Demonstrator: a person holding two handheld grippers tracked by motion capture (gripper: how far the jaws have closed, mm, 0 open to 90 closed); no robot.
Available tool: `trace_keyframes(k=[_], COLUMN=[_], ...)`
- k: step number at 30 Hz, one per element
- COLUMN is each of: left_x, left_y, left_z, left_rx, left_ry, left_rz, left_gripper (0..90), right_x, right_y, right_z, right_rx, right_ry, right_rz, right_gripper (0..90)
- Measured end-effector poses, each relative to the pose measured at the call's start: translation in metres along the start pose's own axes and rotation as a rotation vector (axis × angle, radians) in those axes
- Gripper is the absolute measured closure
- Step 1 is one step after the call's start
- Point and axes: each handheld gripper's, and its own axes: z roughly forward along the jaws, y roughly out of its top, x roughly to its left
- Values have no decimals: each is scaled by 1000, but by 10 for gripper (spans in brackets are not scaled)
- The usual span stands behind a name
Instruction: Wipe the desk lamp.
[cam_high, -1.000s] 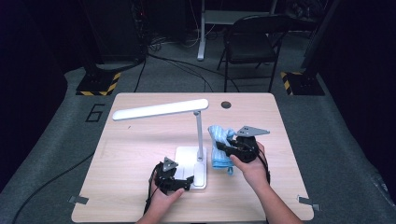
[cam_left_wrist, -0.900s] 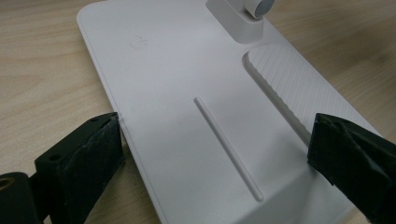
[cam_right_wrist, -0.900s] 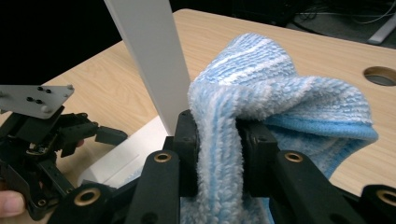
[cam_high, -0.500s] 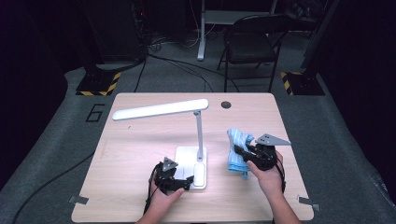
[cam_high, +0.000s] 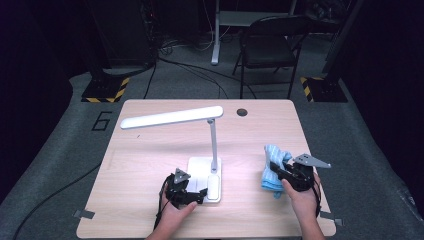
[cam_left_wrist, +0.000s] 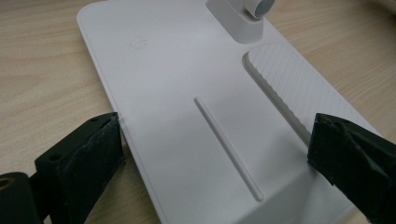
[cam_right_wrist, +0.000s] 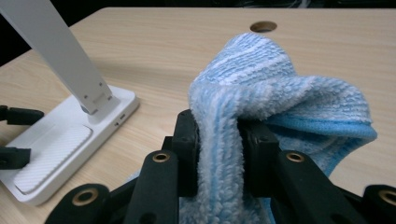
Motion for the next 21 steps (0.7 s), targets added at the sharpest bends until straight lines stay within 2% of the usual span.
trace_keyframes(k=[2, 5, 7, 8, 13, 16, 18, 20, 21], left_x=[0, 0, 0, 0, 0, 1, 1, 1, 1], left_y=[0, 0, 0, 0, 0, 0, 0, 0, 0], left_z=[0, 0, 0, 0, 0, 0, 0, 0, 0], left_rx=[0, 1, 1, 1, 1, 2, 2, 1, 1], left_ry=[0, -2, -4, -5, -8, -9, -11, -14, -15], left_rz=[-1, 0, 0, 0, -6, 4, 5, -3, 0], left_gripper=[31, 32, 32, 32, 32, 32, 32, 32, 32], right_x=[-3, -6, -10, -12, -21, -26, -30, -33, -33], right_y=[-5, -14, -21, -25, -36, -42, -48, -50, -50], right_z=[-1, 2, 7, 10, 19, 27, 31, 30, 30], right_rx=[5, 17, 44, 58, 111, 157, 161, 150, 147], right_ry=[-11, -61, -74, -63, -73, -72, -76, -69, -74], right_rz=[1, -38, -19, -3, 16, 21, 40, 95, 93], right_gripper=[700, 697, 693, 690, 668, 613, 570, 535, 516])
